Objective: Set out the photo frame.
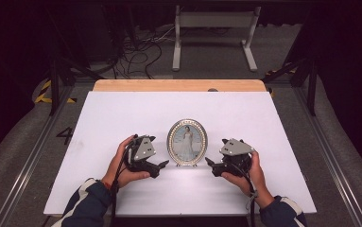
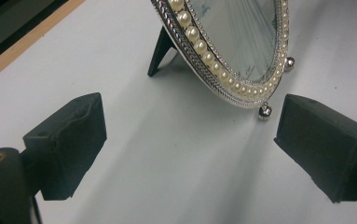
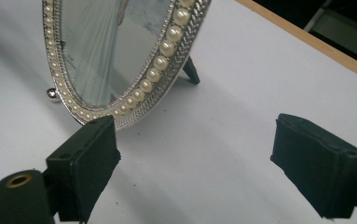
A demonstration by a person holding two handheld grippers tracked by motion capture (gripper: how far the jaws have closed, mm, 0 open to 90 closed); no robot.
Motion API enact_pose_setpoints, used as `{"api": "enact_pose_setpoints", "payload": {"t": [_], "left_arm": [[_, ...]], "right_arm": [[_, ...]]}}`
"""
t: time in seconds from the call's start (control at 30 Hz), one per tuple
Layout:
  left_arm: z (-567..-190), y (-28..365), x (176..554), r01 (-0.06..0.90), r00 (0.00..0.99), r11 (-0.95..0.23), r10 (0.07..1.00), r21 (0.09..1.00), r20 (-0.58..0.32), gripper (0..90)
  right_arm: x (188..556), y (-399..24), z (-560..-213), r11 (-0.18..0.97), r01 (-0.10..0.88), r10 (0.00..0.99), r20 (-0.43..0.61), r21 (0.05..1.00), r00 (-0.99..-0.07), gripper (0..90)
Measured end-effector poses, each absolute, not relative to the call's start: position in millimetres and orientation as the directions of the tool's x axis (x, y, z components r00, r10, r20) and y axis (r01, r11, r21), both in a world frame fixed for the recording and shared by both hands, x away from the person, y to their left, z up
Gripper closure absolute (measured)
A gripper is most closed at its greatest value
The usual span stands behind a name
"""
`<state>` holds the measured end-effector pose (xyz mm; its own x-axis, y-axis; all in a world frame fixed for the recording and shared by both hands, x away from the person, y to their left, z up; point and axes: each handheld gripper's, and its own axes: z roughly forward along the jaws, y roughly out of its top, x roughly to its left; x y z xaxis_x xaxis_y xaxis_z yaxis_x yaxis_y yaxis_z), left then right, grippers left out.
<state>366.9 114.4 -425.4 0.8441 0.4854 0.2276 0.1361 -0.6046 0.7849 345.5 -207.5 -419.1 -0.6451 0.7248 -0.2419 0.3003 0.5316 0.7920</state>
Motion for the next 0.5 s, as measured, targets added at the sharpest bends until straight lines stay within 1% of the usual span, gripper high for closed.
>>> {"api": "enact_pose_setpoints", "payload": {"t": [0.3,0.5], "left_arm": [[-427.4,127.9,362.1,0.148,0.835,-0.605,0.500,0.783,0.229,8.9],[-430.9,139.2,355.4,0.149,0.838,-0.618,0.494,0.772,0.233,8.9]], "right_arm": [[339.6,-219.5,-422.2,0.543,0.303,0.729,-0.261,0.783,-0.633,13.7],[334.6,-230.9,-423.3,0.512,0.300,0.749,-0.248,0.805,-0.615,13.9]]}}
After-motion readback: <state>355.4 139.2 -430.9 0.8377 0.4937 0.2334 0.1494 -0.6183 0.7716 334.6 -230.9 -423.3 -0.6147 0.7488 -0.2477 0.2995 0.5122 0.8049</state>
